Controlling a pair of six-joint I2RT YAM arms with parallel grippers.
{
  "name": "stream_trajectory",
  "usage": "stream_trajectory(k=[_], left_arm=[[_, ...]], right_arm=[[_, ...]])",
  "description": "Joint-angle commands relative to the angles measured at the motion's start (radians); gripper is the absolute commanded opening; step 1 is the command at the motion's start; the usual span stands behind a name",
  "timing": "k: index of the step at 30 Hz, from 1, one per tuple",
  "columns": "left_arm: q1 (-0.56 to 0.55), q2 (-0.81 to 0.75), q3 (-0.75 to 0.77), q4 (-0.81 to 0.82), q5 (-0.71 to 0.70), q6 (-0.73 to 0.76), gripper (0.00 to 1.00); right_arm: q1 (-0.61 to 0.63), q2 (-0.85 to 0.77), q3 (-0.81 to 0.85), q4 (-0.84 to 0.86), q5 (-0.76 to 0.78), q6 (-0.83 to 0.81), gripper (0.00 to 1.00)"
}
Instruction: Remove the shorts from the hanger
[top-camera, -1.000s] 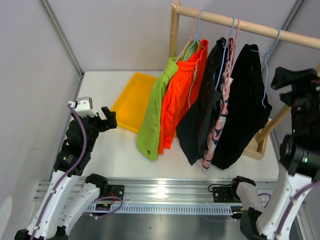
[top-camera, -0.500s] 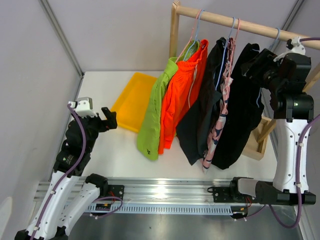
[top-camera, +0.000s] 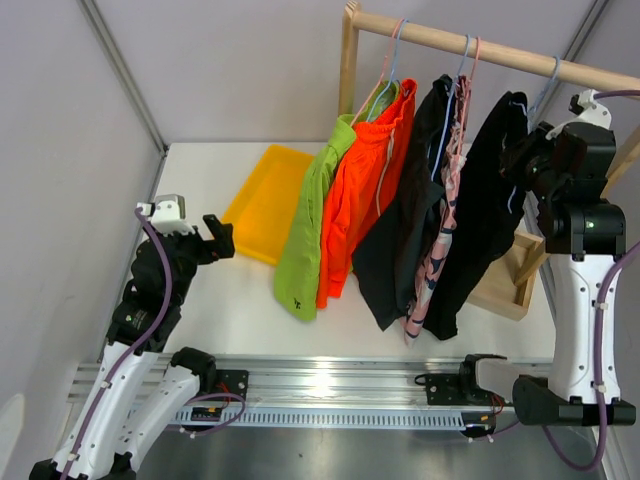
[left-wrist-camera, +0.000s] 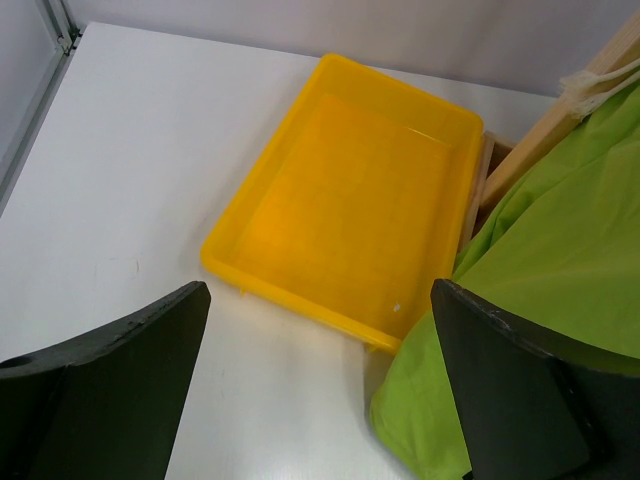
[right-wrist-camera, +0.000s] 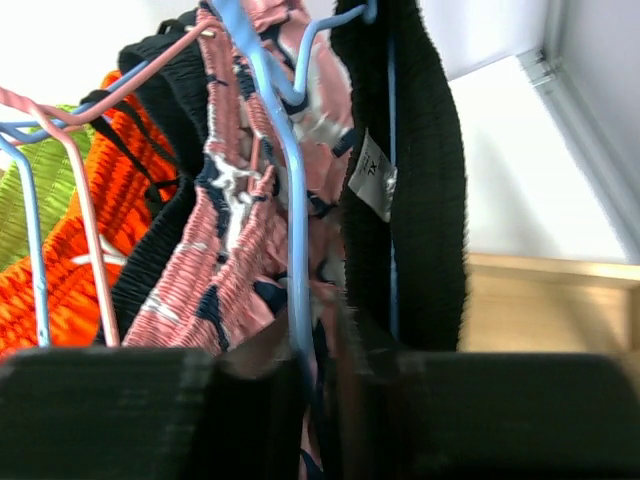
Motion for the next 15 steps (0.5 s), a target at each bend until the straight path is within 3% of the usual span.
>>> stream_trajectory(k=[1, 2, 7, 10, 15], left_arm=[[0.005, 0.001, 0.025, 0.01, 0.02, 0.02, 0.99], [0.005, 0.001, 0.027, 0.012, 0.02, 0.02, 0.99], [0.004, 0.013, 0.027, 0.012, 0.037, 0.023, 0.99], [0.002, 0.024, 0.031, 0.039, 0.136, 0.028, 0.99], [-0.094, 0.106, 0.2, 0.012, 0.294, 0.037, 0.99]], right_arm=[[0.005, -0.04, 0.03, -0.017, 0.082, -0.042, 0.1], [0.005, -0.041, 0.036, -0.022, 0.089, -0.045, 0.0], [0.005, -0.044, 0.061, -0.037, 0.099, -0.07, 0.0], [0.036, -0.043, 0.099, -0.054, 0.099, -0.088, 0.0], [0.047, -0.018, 0.238, -0.129, 0.089, -0.123, 0.0]])
